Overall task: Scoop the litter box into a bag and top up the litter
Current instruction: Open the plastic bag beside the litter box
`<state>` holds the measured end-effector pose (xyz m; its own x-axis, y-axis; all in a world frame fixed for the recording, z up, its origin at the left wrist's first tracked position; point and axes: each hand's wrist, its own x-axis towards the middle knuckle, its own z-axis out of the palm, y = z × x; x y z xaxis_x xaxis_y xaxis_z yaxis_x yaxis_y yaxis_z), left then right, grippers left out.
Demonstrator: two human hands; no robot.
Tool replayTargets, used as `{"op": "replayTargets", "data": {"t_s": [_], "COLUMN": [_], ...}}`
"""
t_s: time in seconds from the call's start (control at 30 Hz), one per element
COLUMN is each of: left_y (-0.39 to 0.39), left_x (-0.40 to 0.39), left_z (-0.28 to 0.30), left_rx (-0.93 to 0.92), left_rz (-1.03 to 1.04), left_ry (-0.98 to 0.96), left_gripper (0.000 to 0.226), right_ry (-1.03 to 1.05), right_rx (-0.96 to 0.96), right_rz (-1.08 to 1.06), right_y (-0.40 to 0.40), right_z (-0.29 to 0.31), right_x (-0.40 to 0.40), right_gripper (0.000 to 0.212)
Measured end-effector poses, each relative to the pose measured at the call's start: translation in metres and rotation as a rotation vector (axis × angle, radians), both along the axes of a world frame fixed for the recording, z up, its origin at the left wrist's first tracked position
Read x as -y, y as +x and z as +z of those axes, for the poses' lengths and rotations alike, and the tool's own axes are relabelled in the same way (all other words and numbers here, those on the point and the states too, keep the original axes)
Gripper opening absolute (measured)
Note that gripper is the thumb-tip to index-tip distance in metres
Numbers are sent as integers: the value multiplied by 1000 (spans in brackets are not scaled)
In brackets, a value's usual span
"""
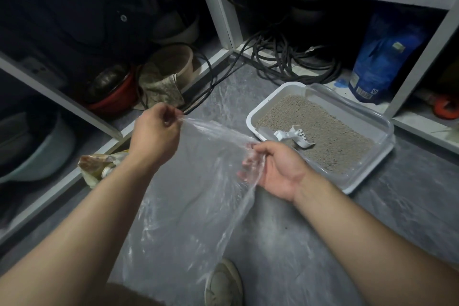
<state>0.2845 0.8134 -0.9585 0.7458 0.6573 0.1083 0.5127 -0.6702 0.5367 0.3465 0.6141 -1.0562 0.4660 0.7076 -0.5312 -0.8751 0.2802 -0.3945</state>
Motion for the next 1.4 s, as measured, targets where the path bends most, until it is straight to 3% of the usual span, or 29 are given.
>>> {"op": "replayTargets", "data": {"t_s": [0.13, 0.27, 0.37, 0.43, 0.5, 0.57, 0.63, 0.73, 0.8, 0.87, 1.07, 1.2, 1.27, 1.4], "left_y": [-3, -5, -3, 0, 2, 3, 5, 6, 7, 8, 6, 5, 6, 5], "left_x": [5, 35, 44, 40, 38, 37, 38, 40, 41, 41, 37, 34, 30, 18], "left_z": [4, 16, 0, -9, -9, -7, -8, -8, -7, -4, 5, 8, 7, 6], "left_rx": [-31, -162, -272, -225, -193, -174, -173, -184, -168, -147, -109, -89, -116, -169], "left_rz": [-59, -564, -738, -695, -609, -536, -503, -473, -456, -432, -337, -268, -235, -174], "left_ry": [5, 93, 185, 197, 220, 226, 227, 225, 222, 224, 223, 206, 216, 192], "left_gripper": [21, 56, 45, 25, 21, 20, 18, 16, 15, 16, 26, 31, 31, 30], "right_ry": [105, 168, 182, 73, -113, -386, -581, -602, -610, -591, -570, -632, -518, -38], "right_rx": [4, 75, 135, 185, 292, 507, 719, 914, 992, 969, 732, 760, 638, 113], "right_rz": [27, 75, 133, 78, -12, -12, -16, 92, 263, 353, 321, 404, 377, 129], "right_y": [7, 9, 6, 6, 8, 11, 15, 17, 12, 8, 11, 12, 11, 11], "right_z": [5, 9, 12, 11, 7, 4, 7, 27, 35, 37, 26, 24, 25, 26], "right_x": [9, 8, 6, 5, 5, 8, 11, 15, 18, 20, 26, 27, 25, 21], "right_gripper": [11, 8, 15, 19, 17, 10, 21, 47, 33, 12, 21, 21, 25, 29]}}
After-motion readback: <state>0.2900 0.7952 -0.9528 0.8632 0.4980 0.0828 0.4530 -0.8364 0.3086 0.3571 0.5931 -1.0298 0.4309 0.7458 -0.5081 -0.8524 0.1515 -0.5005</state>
